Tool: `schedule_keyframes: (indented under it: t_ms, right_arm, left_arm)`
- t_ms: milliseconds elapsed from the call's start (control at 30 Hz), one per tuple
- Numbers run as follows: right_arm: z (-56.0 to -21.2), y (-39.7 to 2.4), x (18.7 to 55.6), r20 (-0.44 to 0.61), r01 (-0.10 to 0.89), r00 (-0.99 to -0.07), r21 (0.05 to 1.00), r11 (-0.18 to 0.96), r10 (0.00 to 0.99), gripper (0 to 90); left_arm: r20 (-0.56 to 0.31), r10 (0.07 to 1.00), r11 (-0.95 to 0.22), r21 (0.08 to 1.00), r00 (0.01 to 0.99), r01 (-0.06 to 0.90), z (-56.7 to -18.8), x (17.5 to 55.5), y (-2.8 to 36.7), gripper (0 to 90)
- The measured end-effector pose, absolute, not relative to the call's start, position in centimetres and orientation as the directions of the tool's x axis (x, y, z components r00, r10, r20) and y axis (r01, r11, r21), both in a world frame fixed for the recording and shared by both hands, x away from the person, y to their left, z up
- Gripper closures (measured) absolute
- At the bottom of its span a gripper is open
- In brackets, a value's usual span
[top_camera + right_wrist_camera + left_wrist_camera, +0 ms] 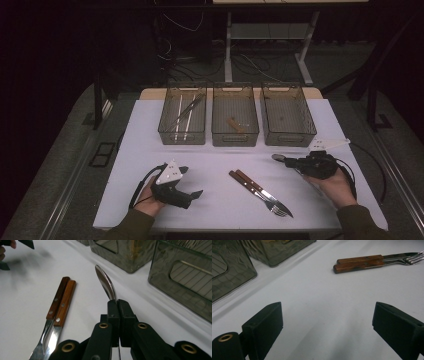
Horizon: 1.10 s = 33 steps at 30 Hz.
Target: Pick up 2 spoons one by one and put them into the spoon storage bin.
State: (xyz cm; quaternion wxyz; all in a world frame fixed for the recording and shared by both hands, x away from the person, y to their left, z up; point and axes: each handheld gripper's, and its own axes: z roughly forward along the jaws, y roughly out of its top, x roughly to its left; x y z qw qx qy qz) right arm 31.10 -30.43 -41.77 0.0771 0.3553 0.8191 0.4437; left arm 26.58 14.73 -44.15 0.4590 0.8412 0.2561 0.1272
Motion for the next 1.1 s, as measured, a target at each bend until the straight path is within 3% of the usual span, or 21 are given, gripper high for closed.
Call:
schedule_keyframes:
  t_ms: [633, 1100]
  right_arm:
    - [-39.3, -28.4, 33.3, 0.189, 0.505, -0.682, 0.82, 0.269, 0.706, 89.1]
    - [-37.5, -25.5, 37.0, 0.202, 0.493, -0.655, 0.844, 0.21, 0.728, 89.2]
  left_arm:
    - [-0.014, 0.538, -0.461, 0.832, 0.843, 0.308, -44.2, 26.6, 14.7, 8.4]
    - [-0.018, 0.535, -0.455, 0.836, 0.844, 0.306, -44.2, 26.6, 14.7, 8.5]
